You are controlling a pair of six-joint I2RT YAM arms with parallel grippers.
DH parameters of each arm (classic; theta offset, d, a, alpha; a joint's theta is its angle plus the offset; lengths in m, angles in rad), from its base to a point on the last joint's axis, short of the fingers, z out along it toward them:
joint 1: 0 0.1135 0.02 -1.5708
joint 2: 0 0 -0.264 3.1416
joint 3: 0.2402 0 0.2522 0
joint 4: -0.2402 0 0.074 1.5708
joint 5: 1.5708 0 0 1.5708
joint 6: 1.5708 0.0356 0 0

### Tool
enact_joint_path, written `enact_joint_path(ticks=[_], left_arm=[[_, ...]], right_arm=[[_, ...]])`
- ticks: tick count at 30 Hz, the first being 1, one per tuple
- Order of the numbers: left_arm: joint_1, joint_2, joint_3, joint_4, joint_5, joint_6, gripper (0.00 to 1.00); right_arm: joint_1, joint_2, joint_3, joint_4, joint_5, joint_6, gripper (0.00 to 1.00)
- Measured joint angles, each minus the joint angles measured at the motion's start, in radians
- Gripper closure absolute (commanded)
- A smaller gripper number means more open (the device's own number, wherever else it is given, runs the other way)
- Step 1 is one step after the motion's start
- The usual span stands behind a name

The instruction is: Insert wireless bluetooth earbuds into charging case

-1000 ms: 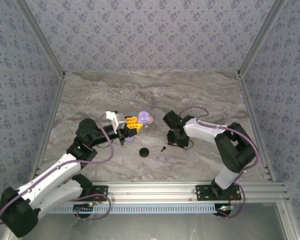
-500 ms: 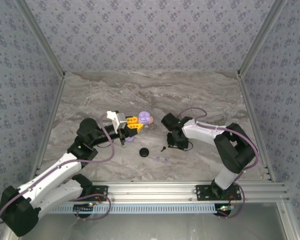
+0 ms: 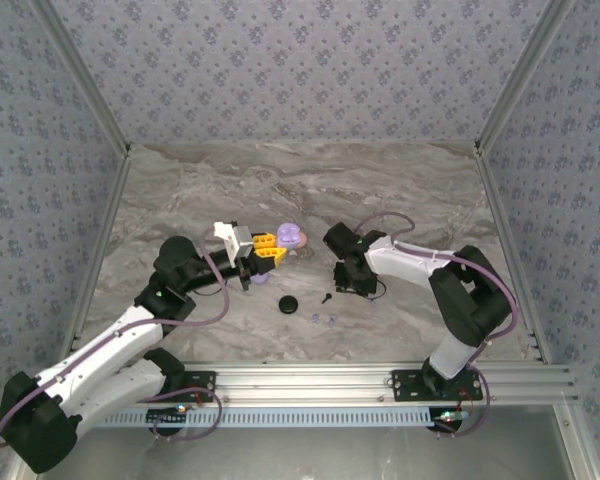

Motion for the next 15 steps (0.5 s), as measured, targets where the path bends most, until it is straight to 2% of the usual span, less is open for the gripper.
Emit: enact_joint_path(ticks=[15], left_arm=[[0.000, 0.000, 0.000, -0.024, -0.007, 0.003, 0.94]], right_arm=[[-0.008, 0.005, 0.000, 0.032, -0.026, 0.000, 0.68]])
